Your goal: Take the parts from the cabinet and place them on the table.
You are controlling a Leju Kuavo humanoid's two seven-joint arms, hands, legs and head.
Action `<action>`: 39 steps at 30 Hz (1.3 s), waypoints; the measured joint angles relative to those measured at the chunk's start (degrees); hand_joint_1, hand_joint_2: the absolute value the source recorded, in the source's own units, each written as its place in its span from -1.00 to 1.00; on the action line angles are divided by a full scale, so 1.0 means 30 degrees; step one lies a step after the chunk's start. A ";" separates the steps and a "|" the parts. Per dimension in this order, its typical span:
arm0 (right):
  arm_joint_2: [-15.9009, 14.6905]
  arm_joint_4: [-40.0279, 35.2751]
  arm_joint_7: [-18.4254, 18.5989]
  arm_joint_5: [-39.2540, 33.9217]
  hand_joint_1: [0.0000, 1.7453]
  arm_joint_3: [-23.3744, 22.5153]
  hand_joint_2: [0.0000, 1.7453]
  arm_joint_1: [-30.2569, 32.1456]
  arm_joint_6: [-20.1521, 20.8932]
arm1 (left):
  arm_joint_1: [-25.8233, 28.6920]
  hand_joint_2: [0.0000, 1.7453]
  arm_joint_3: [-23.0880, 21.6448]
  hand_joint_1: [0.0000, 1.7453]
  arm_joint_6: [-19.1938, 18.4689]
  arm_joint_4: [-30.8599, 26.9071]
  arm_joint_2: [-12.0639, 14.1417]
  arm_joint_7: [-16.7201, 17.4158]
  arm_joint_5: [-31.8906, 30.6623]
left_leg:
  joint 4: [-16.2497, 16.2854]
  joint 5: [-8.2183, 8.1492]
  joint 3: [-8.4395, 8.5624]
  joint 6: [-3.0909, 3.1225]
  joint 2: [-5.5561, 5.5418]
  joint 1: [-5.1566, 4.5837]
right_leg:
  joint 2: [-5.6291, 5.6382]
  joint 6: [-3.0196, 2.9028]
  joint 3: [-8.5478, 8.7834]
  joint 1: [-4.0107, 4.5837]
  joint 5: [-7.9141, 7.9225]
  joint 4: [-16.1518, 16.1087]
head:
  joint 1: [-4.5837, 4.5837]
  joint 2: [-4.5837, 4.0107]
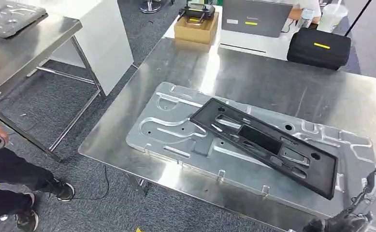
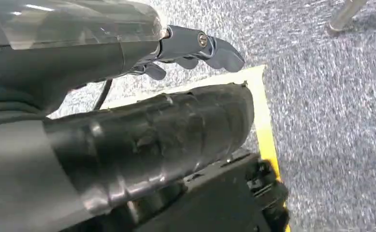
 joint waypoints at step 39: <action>0.0036 0.0146 -0.0007 -0.0743 -1.00 0.0000 -1.00 0.0245 0.0015 | -0.0096 -1.00 0.0022 -1.00 0.0320 0.0000 -0.0022 -0.0175 0.0007 | -0.2943 0.0765 0.2536 0.0241 0.0047 -0.0120 | -0.0103 0.0288 -0.0928 0.0147 0.0799 0.0301 | 0.0000 0.0000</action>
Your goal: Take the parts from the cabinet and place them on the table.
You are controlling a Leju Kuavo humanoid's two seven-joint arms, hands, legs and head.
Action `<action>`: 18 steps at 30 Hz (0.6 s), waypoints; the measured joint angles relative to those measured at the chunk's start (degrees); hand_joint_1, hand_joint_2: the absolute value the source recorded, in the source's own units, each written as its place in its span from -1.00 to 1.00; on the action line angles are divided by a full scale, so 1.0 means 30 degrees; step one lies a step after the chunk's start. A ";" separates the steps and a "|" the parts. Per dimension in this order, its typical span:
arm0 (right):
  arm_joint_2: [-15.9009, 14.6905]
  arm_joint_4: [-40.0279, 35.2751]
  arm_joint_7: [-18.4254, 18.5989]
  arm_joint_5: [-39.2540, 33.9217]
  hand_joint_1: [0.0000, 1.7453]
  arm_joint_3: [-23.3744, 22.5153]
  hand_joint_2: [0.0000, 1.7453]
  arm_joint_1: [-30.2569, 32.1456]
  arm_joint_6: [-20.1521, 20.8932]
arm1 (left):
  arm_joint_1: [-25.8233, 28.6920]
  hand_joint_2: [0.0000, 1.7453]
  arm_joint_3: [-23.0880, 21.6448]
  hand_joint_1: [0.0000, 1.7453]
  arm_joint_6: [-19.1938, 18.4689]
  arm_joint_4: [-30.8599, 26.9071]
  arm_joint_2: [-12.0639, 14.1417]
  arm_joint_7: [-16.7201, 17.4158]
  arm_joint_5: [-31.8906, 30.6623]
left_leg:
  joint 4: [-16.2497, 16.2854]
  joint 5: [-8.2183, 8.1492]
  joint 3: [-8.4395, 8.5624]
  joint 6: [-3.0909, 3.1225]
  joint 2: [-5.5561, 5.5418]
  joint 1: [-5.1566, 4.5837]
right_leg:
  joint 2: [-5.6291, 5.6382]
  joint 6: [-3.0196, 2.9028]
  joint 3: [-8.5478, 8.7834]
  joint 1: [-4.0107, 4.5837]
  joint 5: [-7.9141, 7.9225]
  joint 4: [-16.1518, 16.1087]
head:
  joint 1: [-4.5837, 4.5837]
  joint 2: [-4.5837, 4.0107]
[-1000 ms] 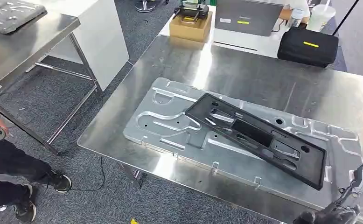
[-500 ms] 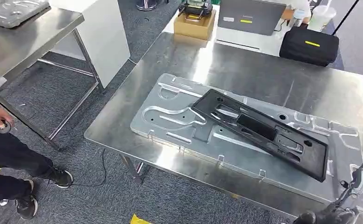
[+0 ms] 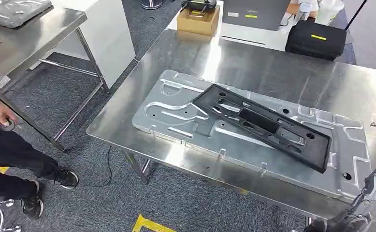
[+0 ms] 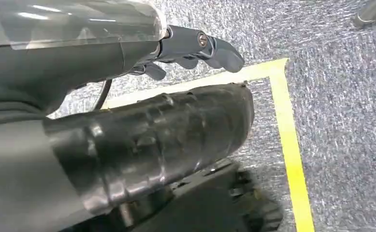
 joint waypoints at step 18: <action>0.0000 0.0248 -0.0044 -0.0131 -1.00 -0.0007 -1.00 0.0058 -0.0007 | 0.0001 -1.00 0.0007 -1.00 0.0095 0.0000 -0.0022 0.0007 -0.0007 | 0.0290 0.2169 -0.2230 0.0256 0.0133 -0.0096 | 0.0129 0.0202 0.2334 0.0107 -0.1737 -0.0556 | 0.0022 0.0000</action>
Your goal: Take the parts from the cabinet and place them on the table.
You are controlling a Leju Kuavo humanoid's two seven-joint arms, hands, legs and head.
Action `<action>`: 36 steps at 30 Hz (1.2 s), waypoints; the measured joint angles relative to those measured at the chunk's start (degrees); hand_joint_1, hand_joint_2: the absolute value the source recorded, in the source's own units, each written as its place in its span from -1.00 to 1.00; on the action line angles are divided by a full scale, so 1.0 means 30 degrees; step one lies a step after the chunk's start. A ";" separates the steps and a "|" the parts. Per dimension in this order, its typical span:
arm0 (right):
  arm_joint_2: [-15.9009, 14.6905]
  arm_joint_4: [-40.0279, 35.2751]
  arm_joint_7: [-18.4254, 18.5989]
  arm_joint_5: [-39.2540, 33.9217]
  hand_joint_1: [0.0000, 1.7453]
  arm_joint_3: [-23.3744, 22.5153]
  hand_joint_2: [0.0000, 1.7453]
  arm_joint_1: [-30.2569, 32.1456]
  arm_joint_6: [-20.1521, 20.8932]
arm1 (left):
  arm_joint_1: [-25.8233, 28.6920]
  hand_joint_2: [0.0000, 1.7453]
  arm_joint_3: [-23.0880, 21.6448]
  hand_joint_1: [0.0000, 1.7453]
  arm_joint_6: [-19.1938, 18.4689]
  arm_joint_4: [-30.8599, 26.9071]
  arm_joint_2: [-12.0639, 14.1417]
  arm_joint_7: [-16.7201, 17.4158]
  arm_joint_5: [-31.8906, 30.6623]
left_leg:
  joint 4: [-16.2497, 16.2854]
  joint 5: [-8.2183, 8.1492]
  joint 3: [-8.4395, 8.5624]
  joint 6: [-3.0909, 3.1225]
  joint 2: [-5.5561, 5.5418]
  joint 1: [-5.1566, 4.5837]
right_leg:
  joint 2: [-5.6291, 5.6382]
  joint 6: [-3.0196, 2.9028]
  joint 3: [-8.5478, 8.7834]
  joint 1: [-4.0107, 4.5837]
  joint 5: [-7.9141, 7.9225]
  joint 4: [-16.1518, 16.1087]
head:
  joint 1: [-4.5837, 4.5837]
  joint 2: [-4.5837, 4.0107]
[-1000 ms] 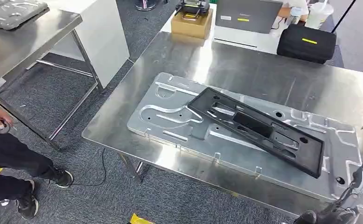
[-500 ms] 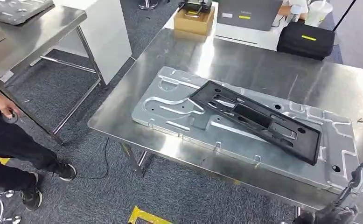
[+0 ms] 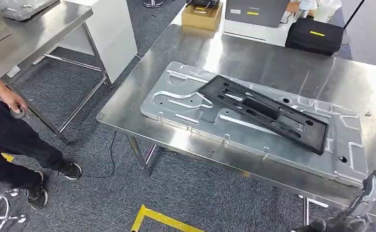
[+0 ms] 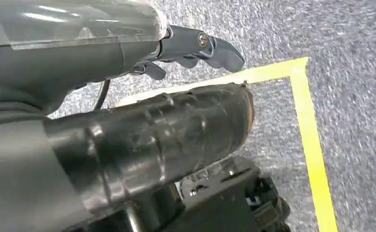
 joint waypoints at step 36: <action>0.0109 0.0262 -0.0007 -0.0029 -1.00 -0.0007 -1.00 0.0023 0.0007 | 0.0073 -1.00 0.0036 -1.00 0.0066 0.0000 0.0007 -0.0051 0.0015 | 0.4320 -0.3562 -0.1625 -0.0488 -0.0076 0.0174 | -0.0128 -0.0639 -0.0625 -0.0166 0.0542 -0.0334 | -0.0036 0.0000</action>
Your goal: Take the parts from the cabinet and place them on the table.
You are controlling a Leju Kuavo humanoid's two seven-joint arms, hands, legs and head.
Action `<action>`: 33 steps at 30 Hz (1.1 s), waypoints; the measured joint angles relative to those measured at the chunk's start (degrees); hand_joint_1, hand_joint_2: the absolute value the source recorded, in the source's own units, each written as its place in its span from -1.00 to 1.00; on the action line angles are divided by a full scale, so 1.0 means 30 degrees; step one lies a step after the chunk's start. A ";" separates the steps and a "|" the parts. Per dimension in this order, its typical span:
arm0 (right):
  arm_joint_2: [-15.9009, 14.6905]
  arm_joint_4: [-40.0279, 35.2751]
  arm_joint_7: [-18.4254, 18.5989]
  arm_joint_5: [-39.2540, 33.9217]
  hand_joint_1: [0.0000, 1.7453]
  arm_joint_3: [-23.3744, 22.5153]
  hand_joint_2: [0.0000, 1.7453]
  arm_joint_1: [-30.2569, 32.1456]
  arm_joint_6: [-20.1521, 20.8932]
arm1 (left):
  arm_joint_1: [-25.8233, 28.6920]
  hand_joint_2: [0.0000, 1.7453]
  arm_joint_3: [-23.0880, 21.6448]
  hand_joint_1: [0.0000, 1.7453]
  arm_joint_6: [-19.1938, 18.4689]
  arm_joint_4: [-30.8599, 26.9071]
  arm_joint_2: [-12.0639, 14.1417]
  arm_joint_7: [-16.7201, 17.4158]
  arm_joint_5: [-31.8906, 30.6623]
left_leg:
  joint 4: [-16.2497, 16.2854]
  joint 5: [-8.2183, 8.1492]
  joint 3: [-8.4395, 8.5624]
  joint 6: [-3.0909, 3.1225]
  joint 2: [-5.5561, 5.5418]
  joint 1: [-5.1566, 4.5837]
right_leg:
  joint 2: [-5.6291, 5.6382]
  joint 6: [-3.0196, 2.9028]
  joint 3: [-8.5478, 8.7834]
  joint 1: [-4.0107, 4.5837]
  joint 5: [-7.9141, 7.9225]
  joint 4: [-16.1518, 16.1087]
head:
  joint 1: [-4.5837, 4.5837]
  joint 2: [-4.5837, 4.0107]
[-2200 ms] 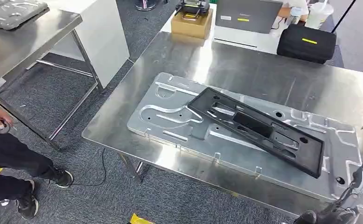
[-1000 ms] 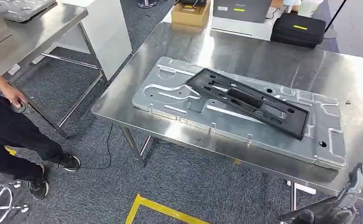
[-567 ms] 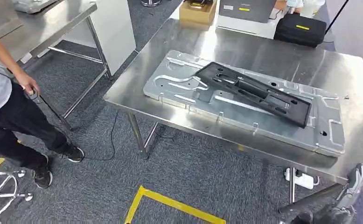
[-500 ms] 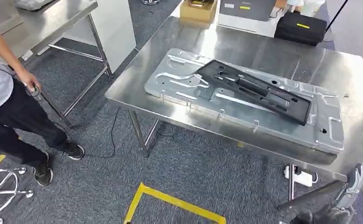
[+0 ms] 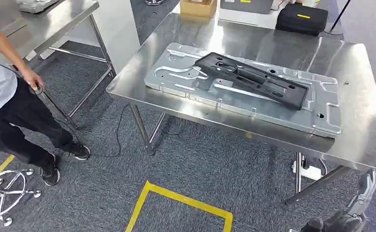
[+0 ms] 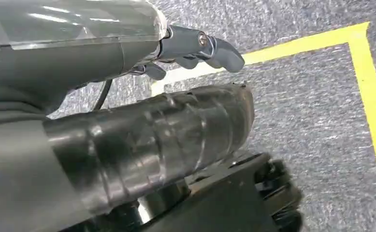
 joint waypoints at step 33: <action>0.0007 0.0036 -0.0015 -0.0357 -1.00 -0.0255 -1.00 0.0206 -0.0007 | 0.0061 -1.00 0.0051 -1.00 0.0131 0.0000 0.0000 -0.0051 0.0066 | 0.1149 -0.0657 0.0664 0.0124 0.0046 0.0001 | 0.0614 0.0149 -0.0788 -0.0010 0.0377 0.0492 | 0.0007 0.0000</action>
